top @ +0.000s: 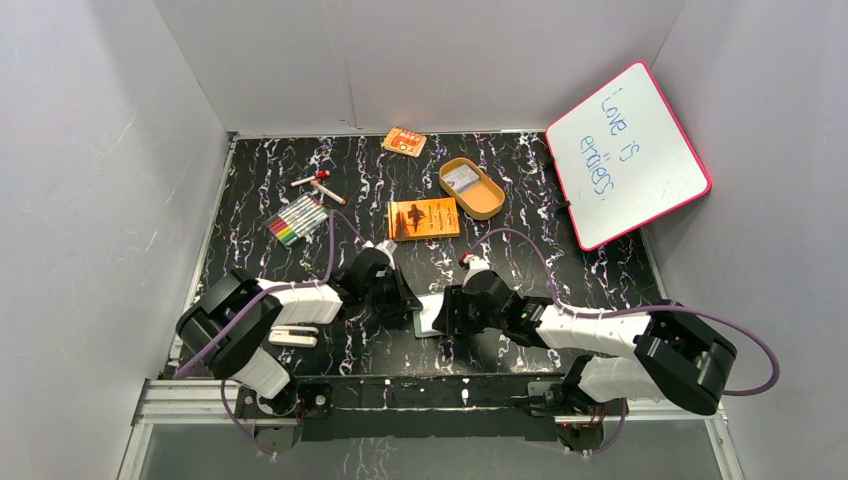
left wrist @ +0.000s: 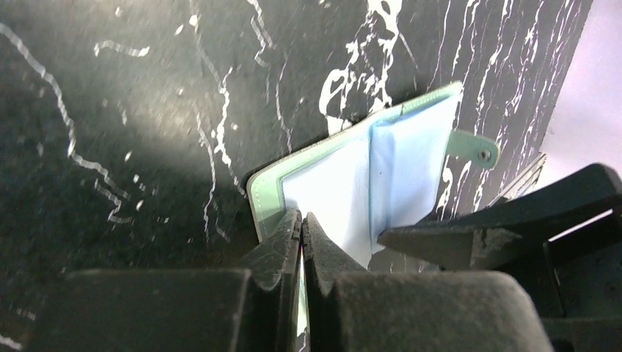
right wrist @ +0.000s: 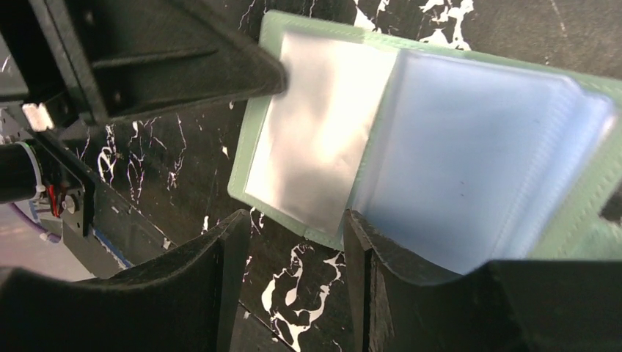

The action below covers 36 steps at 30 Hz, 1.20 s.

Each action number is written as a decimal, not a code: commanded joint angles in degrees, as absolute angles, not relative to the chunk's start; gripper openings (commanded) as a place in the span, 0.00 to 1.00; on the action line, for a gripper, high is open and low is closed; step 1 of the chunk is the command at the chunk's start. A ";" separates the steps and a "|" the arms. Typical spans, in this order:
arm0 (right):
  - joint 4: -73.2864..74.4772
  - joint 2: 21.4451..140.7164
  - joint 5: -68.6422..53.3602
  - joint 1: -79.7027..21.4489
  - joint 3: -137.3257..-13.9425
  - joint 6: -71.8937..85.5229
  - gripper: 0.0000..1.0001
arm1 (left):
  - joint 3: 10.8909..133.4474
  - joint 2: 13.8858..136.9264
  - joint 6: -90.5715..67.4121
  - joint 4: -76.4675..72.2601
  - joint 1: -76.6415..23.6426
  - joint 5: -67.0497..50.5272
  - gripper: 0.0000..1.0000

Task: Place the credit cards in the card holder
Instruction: Open the card holder at the center of the board.

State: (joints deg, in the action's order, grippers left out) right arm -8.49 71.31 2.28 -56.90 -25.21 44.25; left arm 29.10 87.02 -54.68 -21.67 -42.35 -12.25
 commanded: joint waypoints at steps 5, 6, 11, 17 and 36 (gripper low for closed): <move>-8.72 69.22 4.97 -56.75 -25.85 47.94 0.59 | 34.15 92.43 -49.62 -15.49 -41.32 -8.41 0.00; -7.57 67.62 7.89 -56.77 -25.64 48.68 0.60 | 34.18 92.53 -49.46 -15.39 -41.20 -8.43 0.00; 1.98 62.94 14.03 -55.29 -26.89 50.33 0.58 | 33.47 92.13 -49.32 -15.29 -40.99 -8.60 0.00; 4.30 65.53 11.45 -51.87 -27.08 49.50 0.48 | 32.27 92.29 -49.87 -16.15 -41.02 -9.30 0.00; 8.75 70.32 13.09 -51.15 -27.71 44.56 0.29 | 28.75 81.38 -51.36 -17.02 -41.04 -13.03 0.37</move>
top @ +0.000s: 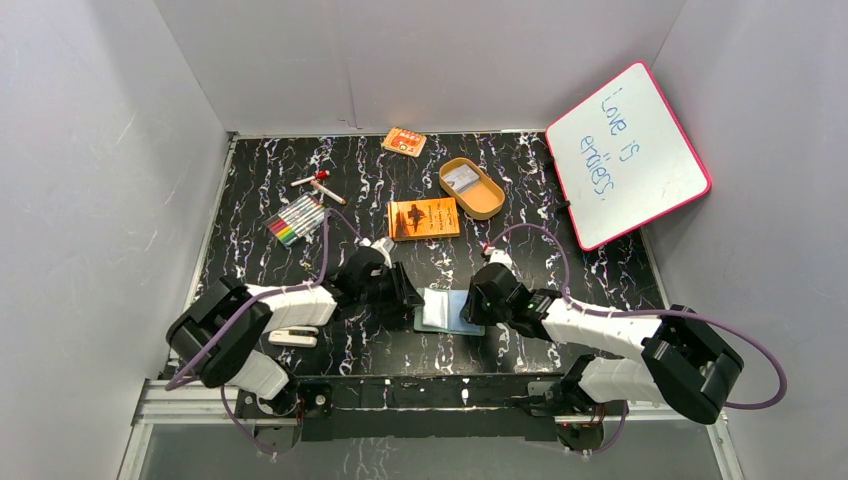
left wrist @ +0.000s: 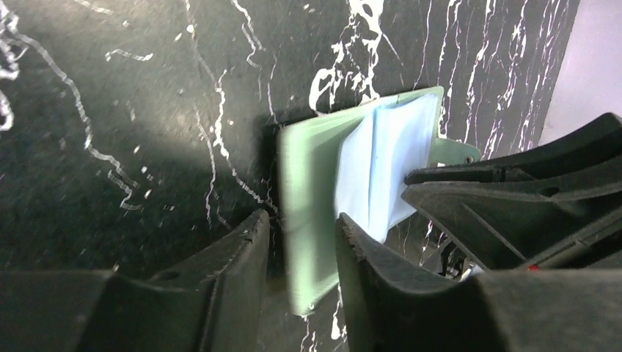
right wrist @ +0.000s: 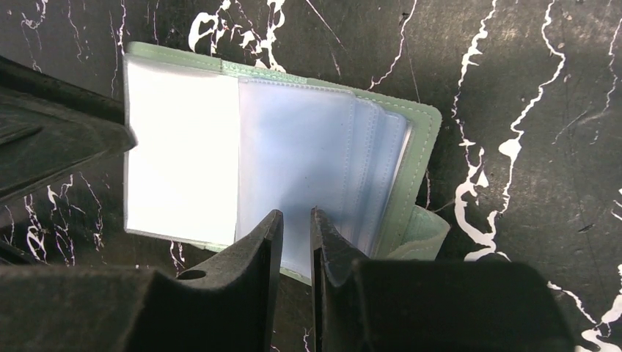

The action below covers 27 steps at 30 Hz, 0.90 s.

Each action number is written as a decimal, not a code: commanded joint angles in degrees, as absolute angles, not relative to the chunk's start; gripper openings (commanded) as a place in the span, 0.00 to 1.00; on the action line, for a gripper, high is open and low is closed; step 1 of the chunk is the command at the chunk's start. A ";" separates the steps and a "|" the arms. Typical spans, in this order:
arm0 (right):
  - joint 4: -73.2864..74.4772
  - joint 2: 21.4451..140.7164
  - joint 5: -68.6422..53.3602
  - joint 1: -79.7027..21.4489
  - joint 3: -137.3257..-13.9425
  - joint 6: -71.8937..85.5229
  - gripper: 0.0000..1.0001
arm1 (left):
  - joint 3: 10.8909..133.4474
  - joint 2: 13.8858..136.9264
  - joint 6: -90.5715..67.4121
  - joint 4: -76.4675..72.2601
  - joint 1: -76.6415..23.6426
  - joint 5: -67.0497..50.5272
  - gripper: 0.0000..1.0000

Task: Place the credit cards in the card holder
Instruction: Open the card holder at the center of the board.

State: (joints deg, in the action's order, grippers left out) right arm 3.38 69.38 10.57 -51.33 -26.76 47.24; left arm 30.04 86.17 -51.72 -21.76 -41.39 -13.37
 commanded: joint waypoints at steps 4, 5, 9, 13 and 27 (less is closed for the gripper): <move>8.78 70.38 12.88 -51.11 -28.66 44.13 0.29 | 30.03 76.66 -51.41 -15.33 -41.04 -13.18 0.42; 8.79 70.47 12.87 -51.09 -28.87 44.12 0.29 | 30.75 75.57 -51.34 -15.01 -41.04 -13.07 0.43; 8.32 70.99 12.49 -51.06 -29.09 44.12 0.30 | 32.45 72.53 -51.98 -15.01 -41.04 -13.72 0.47; 7.58 71.60 11.75 -51.09 -29.09 44.21 0.31 | 33.67 74.36 -53.72 -18.88 -41.11 -17.65 0.44; 3.30 73.16 7.36 -51.09 -29.94 44.65 0.32 | 31.25 85.68 -55.00 -25.82 -41.94 -19.87 0.18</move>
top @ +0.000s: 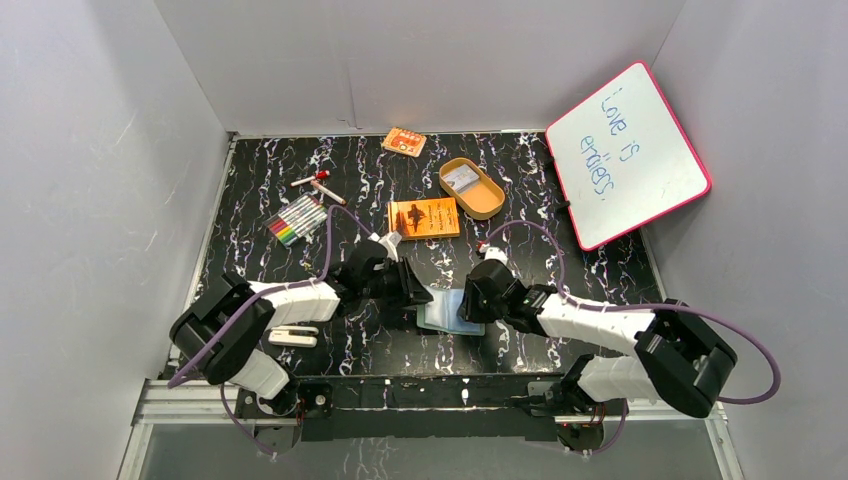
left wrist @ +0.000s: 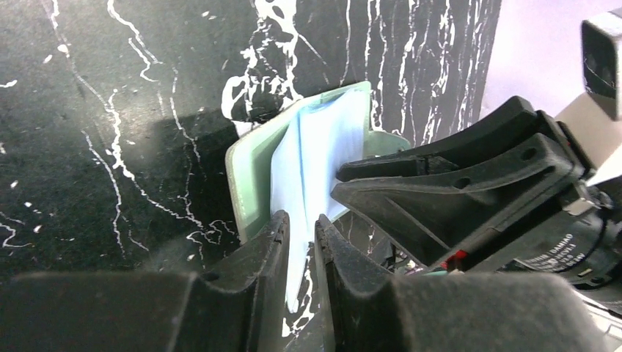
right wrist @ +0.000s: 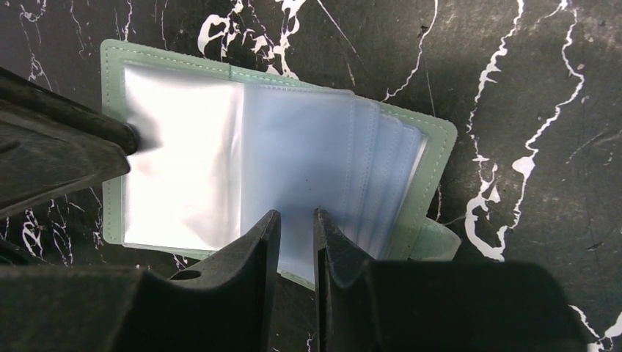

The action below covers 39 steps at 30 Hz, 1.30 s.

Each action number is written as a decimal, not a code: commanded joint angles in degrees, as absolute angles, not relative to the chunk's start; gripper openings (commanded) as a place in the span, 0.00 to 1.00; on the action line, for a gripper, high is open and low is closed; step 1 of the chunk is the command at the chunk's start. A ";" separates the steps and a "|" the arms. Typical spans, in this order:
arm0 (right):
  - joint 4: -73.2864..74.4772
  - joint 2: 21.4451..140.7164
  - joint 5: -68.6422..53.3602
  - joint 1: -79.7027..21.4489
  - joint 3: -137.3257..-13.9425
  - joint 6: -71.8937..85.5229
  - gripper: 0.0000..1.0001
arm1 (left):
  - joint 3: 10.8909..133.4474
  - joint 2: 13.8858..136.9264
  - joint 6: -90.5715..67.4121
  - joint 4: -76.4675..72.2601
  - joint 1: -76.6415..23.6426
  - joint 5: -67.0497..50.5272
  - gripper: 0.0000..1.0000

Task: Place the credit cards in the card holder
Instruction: Open the card holder at the center of the board.

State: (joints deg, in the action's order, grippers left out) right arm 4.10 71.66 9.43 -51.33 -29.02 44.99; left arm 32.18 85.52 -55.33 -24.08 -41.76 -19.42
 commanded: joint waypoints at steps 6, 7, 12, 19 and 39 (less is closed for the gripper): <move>0.81 74.94 4.57 -51.13 -31.02 44.62 0.33 | 30.27 88.18 -53.32 -25.34 -42.00 -18.45 0.09; 0.56 75.29 3.97 -51.15 -31.16 44.57 0.34 | 30.10 88.68 -53.14 -25.28 -42.01 -18.13 0.08; -2.57 75.82 1.40 -51.15 -32.13 44.02 0.36 | 29.04 91.46 -53.01 -25.81 -42.00 -17.17 0.00; -0.54 71.81 1.62 -51.11 -33.50 42.99 0.42 | 27.57 92.81 -52.87 -25.91 -42.00 -15.25 0.00; 6.13 66.28 4.72 -45.08 -28.82 45.32 0.43 | 26.73 93.40 -52.47 -25.14 -41.99 -14.15 0.00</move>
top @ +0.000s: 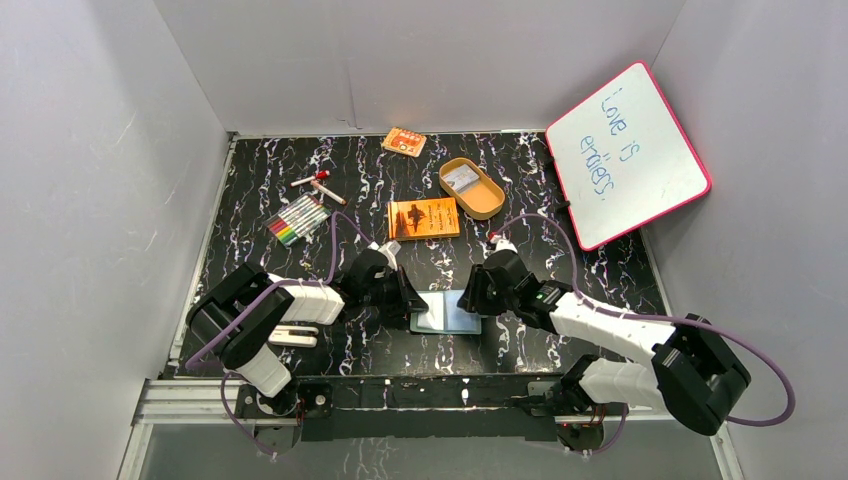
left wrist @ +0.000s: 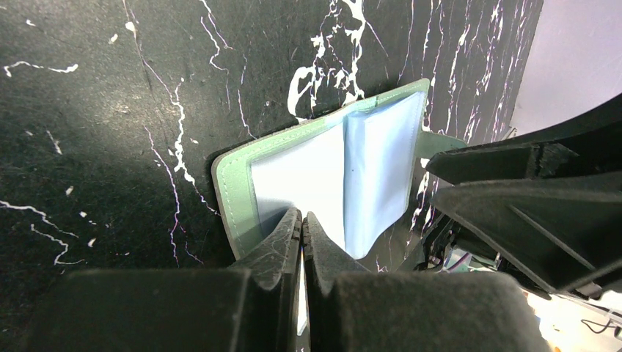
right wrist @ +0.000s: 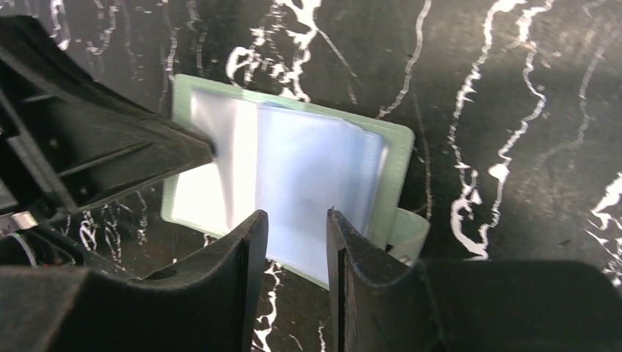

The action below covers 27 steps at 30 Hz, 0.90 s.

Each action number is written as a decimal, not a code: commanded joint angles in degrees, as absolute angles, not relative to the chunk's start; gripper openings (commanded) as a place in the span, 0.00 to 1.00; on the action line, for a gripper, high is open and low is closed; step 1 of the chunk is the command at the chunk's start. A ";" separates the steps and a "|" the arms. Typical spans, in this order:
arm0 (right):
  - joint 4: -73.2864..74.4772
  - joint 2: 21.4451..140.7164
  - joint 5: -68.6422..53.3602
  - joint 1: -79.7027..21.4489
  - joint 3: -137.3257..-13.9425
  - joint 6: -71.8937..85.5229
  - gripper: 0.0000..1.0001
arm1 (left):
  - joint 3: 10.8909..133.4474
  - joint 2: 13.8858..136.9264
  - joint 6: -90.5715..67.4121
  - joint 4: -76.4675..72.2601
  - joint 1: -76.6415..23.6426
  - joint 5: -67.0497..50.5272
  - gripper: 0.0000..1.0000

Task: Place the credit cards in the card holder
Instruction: Open the card holder at the center of the board.

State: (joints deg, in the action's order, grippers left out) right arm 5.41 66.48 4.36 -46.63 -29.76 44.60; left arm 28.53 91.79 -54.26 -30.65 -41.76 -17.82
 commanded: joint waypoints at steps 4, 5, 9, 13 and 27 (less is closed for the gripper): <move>6.61 67.28 4.51 -44.35 -28.24 45.01 0.40 | 26.65 93.42 -52.60 -25.27 -41.98 -14.17 0.00; 6.67 67.43 4.63 -44.33 -28.10 44.97 0.39 | 26.71 93.43 -52.56 -25.25 -42.01 -14.23 0.00; 7.49 67.94 5.61 -44.17 -28.12 44.74 0.39 | 26.79 93.43 -52.56 -25.25 -41.98 -14.24 0.00; 8.66 67.85 6.69 -43.93 -28.05 44.48 0.39 | 26.81 93.53 -52.48 -25.29 -41.99 -14.24 0.00; 8.87 68.95 6.48 -43.58 -28.01 43.45 0.34 | 26.81 93.54 -52.71 -25.39 -41.95 -14.40 0.00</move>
State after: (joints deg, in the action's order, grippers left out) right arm 9.54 67.99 6.48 -43.86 -28.25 44.58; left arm 28.53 91.79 -54.26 -30.65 -41.76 -17.80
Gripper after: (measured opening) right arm 0.347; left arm 0.007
